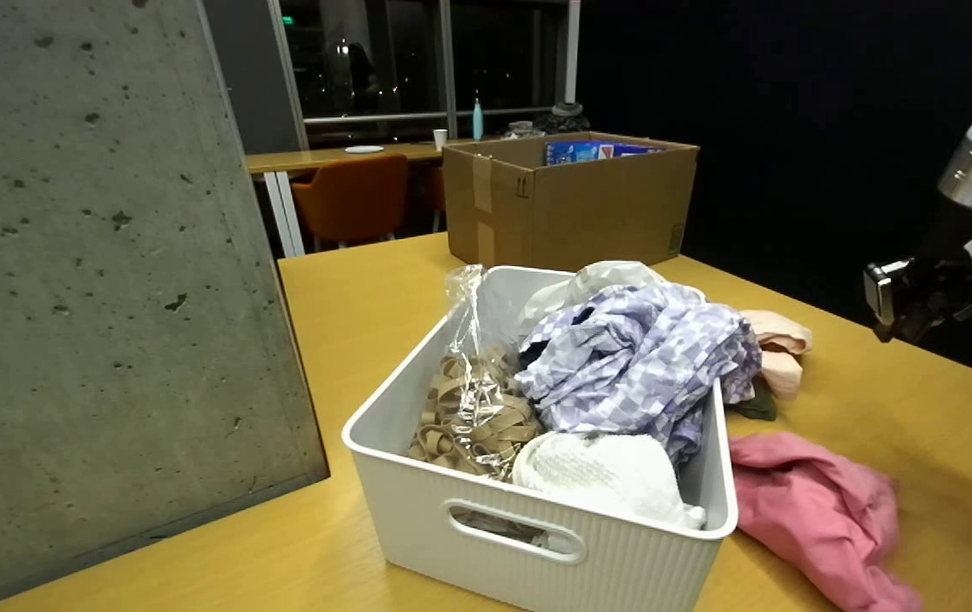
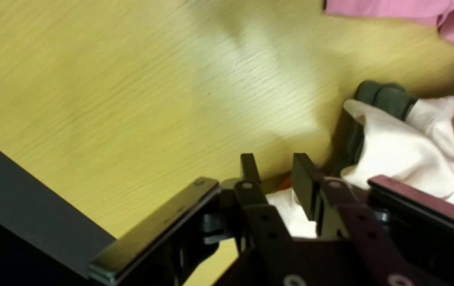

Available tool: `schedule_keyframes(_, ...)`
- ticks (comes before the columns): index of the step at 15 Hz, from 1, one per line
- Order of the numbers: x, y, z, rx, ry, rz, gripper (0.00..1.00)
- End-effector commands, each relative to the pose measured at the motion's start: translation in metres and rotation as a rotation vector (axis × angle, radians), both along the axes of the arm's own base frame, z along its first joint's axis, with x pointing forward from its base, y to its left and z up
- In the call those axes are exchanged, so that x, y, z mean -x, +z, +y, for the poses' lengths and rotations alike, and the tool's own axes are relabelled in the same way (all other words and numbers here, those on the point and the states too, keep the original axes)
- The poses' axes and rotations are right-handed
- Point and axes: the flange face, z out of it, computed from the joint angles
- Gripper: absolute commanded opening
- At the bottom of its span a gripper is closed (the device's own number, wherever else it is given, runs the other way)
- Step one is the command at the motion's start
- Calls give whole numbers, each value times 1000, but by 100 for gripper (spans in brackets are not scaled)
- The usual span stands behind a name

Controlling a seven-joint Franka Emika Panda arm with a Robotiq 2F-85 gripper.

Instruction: Remove the laundry from the basket and lay it on the table, put back the pitch coloured laundry

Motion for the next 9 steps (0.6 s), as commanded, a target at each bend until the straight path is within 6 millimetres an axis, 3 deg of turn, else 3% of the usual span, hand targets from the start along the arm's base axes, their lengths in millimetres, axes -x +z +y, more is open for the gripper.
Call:
schedule_keyframes(1,-21,29,-32,-6,-43,-35,63)
schedule_keyframes(4,-42,50,-61,-39,-81,-94,84)
schedule_keyframes(6,-58,53,-70,-73,-93,-119,98)
schedule_keyframes(9,-82,49,-80,-139,-95,-166,100)
